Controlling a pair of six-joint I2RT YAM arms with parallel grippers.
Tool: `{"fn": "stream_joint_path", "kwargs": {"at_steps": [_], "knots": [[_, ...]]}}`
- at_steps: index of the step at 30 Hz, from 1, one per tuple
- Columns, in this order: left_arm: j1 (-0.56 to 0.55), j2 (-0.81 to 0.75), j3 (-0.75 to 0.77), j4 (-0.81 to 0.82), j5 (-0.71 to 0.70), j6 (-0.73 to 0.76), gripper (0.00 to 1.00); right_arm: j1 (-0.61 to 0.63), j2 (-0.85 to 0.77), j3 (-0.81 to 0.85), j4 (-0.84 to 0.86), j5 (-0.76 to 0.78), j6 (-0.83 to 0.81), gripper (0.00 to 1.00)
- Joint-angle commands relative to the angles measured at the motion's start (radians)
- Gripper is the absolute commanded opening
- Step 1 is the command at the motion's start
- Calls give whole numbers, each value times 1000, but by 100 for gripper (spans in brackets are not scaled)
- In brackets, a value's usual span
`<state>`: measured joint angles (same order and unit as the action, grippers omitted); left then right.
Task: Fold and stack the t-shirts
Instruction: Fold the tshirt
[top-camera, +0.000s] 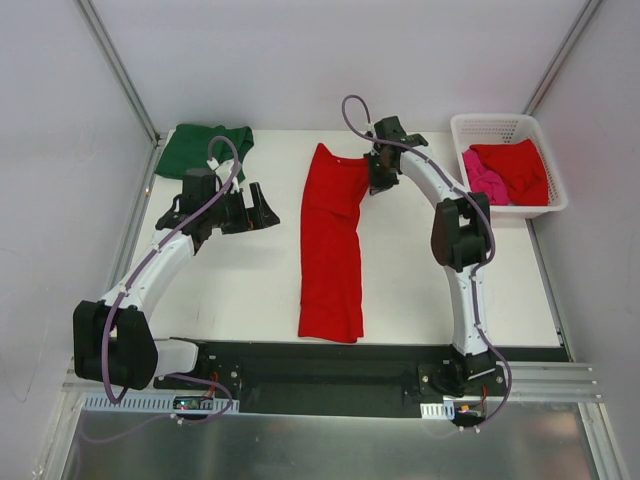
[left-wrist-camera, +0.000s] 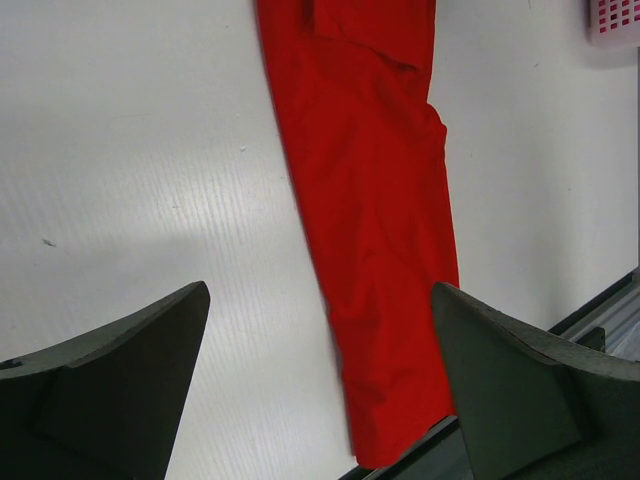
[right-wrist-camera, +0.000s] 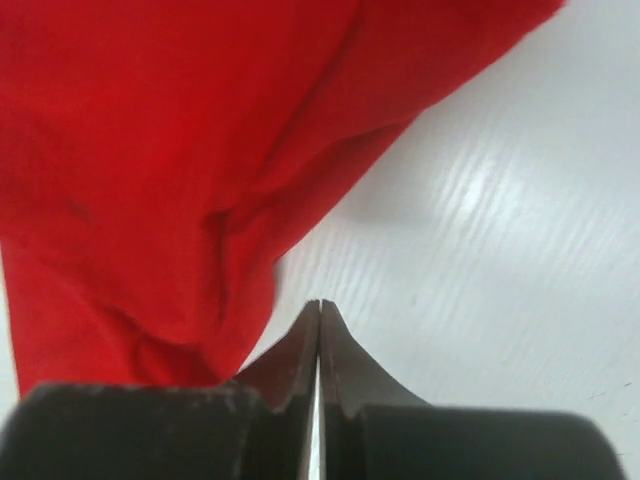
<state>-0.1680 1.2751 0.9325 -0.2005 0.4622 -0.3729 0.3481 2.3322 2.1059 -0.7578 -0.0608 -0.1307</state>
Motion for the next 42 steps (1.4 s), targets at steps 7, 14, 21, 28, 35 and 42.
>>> {"fn": "stream_joint_path", "kwargs": {"at_steps": [7, 14, 21, 28, 35, 42], "knots": [[9, -26, -9, 7, 6, 15, 93, 26, -103, -129, 137, -376, 45, 1], [9, -34, -14, 6, -5, 20, 93, 25, -37, -54, 56, -344, 43, 2], [9, -26, -12, 6, -10, 20, 93, 43, 56, 45, -80, -274, -21, 2], [9, -22, -12, 6, -17, 15, 93, 49, 113, 80, -100, -252, -29, 2], [9, -25, -14, 6, -30, 14, 93, 49, 167, 141, -133, -212, -26, 3], [9, -22, -17, 7, -34, 14, 93, 48, 184, 178, -167, -56, -43, 3]]}}
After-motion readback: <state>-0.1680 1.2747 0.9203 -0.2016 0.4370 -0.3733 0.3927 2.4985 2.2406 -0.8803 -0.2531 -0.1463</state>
